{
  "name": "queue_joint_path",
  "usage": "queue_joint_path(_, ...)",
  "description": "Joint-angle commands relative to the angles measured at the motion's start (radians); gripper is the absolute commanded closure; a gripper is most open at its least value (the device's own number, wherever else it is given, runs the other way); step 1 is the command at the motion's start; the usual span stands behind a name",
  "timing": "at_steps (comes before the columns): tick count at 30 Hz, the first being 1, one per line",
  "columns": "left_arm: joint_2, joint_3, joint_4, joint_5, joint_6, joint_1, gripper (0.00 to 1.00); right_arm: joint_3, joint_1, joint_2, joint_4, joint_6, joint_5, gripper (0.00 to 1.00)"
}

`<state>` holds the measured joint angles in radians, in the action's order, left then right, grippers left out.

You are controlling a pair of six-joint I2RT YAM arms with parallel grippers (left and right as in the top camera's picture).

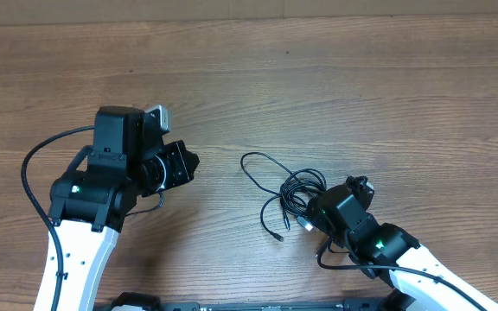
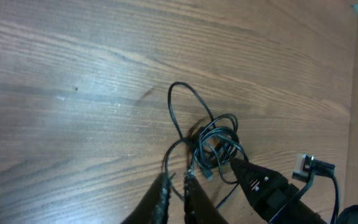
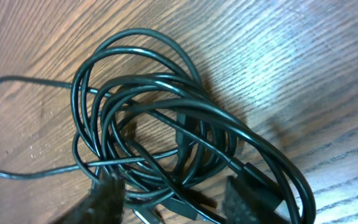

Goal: Untangle cables

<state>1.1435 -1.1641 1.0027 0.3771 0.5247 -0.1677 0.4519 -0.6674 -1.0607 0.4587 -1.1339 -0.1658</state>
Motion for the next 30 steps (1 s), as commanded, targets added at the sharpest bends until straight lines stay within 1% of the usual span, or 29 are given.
queue_joint_path(1, 0.022, -0.020, 0.021, -0.010, 0.019, -0.005, 0.82, -0.001, 0.001, -0.002, -0.015, 0.000, -0.017, 0.43)
queue_joint_path(3, 0.038, -0.020, 0.027, -0.010, 0.027, -0.014, 0.81, -0.001, 0.001, -0.002, -0.018, 0.000, -0.017, 0.36)
queue_joint_path(5, 0.059, -0.019, 0.024, -0.010, 0.038, -0.032, 0.78, -0.001, 0.001, -0.002, -0.020, 0.000, -0.017, 0.25)
queue_joint_path(7, 0.083, -0.018, 0.021, -0.010, 0.046, -0.058, 0.74, -0.001, 0.001, -0.002, -0.023, 0.000, -0.017, 0.21)
queue_joint_path(8, 0.109, -0.018, 0.010, -0.011, 0.046, -0.090, 0.69, -0.001, 0.001, -0.002, -0.023, 0.000, -0.018, 0.20)
queue_joint_path(10, 0.144, -0.018, -0.012, -0.011, 0.045, -0.129, 0.67, -0.001, 0.001, -0.002, -0.023, 0.000, -0.023, 0.20)
queue_joint_path(12, 0.183, -0.018, -0.040, -0.011, 0.046, -0.165, 0.66, -0.001, 0.001, -0.002, -0.022, 0.001, -0.040, 0.09)
queue_joint_path(15, 0.241, -0.018, -0.077, -0.012, 0.046, -0.202, 0.67, 0.002, 0.001, 0.002, -0.013, 0.001, -0.040, 0.05)
queue_joint_path(19, 0.324, -0.018, -0.134, -0.016, 0.061, -0.231, 0.70, 0.019, 0.001, 0.045, 0.044, 0.020, -0.044, 0.00)
queue_joint_path(22, 0.379, -0.018, -0.166, -0.014, 0.106, -0.251, 0.70, 0.035, 0.001, 0.087, 0.081, 0.020, -0.043, 0.00)
queue_joint_path(25, 0.433, -0.018, -0.193, -0.014, 0.147, -0.282, 0.72, 0.035, 0.001, 0.126, 0.082, 0.020, -0.043, 0.00)
queue_joint_path(30, 0.517, -0.018, -0.233, -0.015, 0.206, -0.346, 0.75, 0.034, 0.001, 0.132, 0.083, 0.020, -0.043, 0.00)
